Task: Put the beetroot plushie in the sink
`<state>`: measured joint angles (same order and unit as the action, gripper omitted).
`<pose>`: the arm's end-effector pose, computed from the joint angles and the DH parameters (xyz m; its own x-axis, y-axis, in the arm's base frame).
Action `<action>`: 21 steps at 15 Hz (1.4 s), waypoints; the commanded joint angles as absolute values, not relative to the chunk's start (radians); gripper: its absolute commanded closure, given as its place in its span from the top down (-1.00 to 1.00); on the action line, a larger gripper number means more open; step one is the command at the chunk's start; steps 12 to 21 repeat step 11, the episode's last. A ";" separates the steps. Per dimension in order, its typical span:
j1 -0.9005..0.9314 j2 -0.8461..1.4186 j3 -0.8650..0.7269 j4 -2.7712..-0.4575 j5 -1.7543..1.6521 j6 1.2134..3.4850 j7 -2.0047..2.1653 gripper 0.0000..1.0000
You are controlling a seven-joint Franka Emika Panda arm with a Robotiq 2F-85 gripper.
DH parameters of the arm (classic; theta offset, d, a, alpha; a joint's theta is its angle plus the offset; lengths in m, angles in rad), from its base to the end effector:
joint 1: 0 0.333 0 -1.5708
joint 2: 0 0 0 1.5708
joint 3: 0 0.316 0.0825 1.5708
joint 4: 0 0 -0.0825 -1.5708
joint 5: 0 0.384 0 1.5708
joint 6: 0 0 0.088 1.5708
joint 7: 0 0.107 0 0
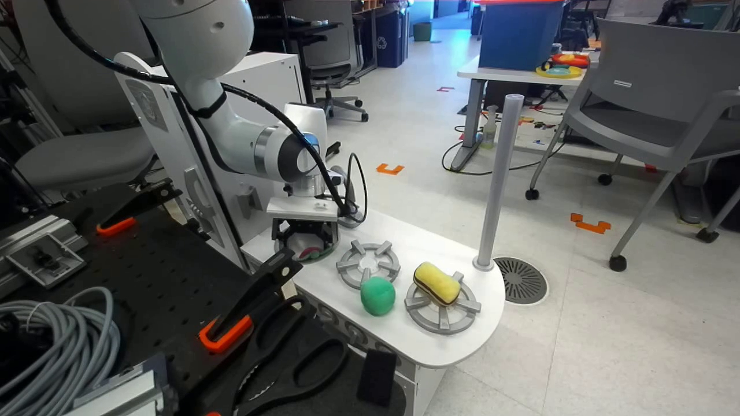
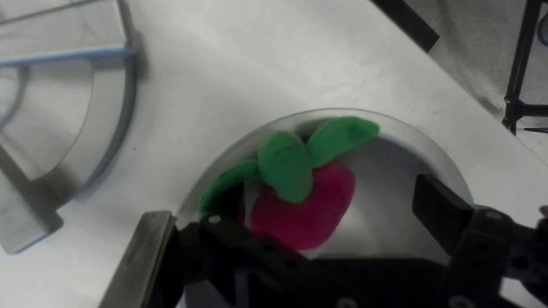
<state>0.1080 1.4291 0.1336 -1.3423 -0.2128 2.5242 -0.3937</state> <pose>0.5866 0.1421 -0.1522 0.7265 0.6610 -0.1877 0.6474 -0.7500 -0.1353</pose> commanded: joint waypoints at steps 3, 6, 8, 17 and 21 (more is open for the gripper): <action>0.030 1.188 0.161 -1.476 -0.132 2.251 -0.367 1.00; -0.029 1.049 0.168 -1.550 -0.090 2.212 -0.384 1.00; -0.003 1.114 0.146 -1.470 -0.096 2.217 -0.368 1.00; -0.039 1.021 0.143 -1.530 -0.077 2.178 -0.370 1.00; -0.039 1.021 0.143 -1.530 -0.077 2.178 -0.370 1.00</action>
